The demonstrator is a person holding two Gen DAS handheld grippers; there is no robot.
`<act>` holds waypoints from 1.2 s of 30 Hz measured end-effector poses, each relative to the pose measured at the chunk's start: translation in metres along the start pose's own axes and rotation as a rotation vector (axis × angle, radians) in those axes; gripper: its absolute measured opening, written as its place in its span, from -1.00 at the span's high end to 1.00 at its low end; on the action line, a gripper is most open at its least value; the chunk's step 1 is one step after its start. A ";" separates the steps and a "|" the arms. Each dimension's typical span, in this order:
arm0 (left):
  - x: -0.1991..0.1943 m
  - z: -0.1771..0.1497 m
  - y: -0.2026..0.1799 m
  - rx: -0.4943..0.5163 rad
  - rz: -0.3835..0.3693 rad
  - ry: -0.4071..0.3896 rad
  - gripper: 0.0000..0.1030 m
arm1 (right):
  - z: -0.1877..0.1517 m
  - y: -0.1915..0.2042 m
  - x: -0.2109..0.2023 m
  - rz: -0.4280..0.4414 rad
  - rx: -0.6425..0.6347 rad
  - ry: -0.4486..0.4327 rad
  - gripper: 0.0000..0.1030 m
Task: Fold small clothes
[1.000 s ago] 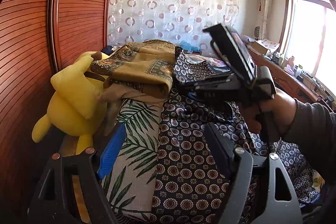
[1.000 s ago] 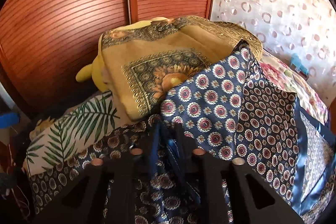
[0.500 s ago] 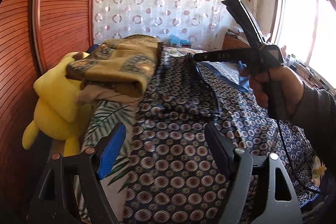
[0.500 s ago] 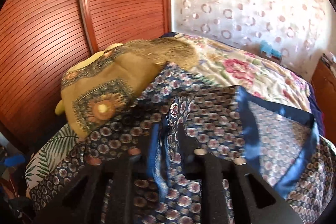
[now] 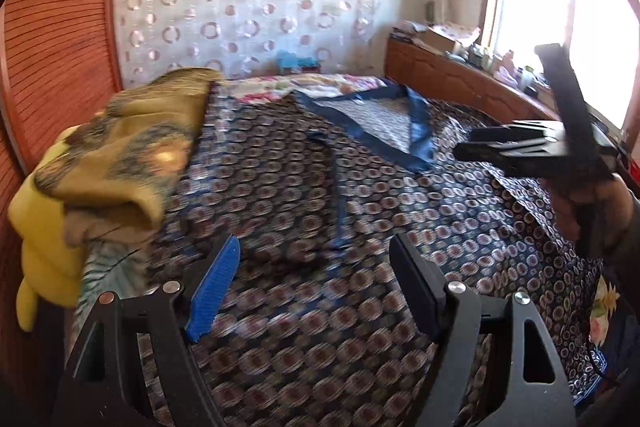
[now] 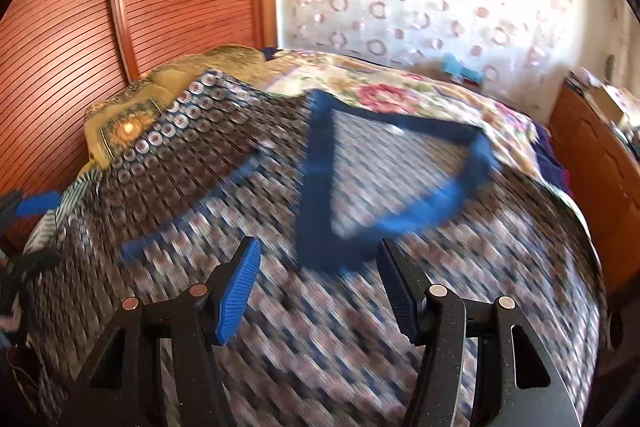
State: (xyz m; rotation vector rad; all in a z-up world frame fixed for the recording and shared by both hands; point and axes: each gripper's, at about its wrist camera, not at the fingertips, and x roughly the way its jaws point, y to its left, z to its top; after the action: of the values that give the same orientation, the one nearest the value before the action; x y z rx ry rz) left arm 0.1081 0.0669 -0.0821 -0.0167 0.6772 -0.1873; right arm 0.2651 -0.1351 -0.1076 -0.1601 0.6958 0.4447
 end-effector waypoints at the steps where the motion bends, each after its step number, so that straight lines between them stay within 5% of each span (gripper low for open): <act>1: 0.005 0.002 -0.004 0.007 -0.004 0.010 -0.51 | -0.008 -0.005 -0.007 -0.012 0.011 0.007 -0.21; 16: 0.080 0.027 -0.072 0.140 -0.048 0.196 -0.51 | -0.065 -0.112 -0.108 -0.181 0.273 0.024 -0.21; 24: 0.102 0.027 -0.086 0.152 -0.045 0.237 -0.53 | -0.084 -0.148 -0.122 -0.223 0.389 0.077 -0.21; 36: 0.117 0.028 -0.101 0.191 -0.073 0.270 -0.99 | -0.100 -0.155 -0.139 -0.171 0.493 0.125 -0.16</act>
State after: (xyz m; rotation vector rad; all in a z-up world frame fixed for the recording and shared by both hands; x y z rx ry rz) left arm 0.1981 -0.0541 -0.1259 0.1696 0.9256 -0.3279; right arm 0.1816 -0.3506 -0.0940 0.2186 0.8867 0.0913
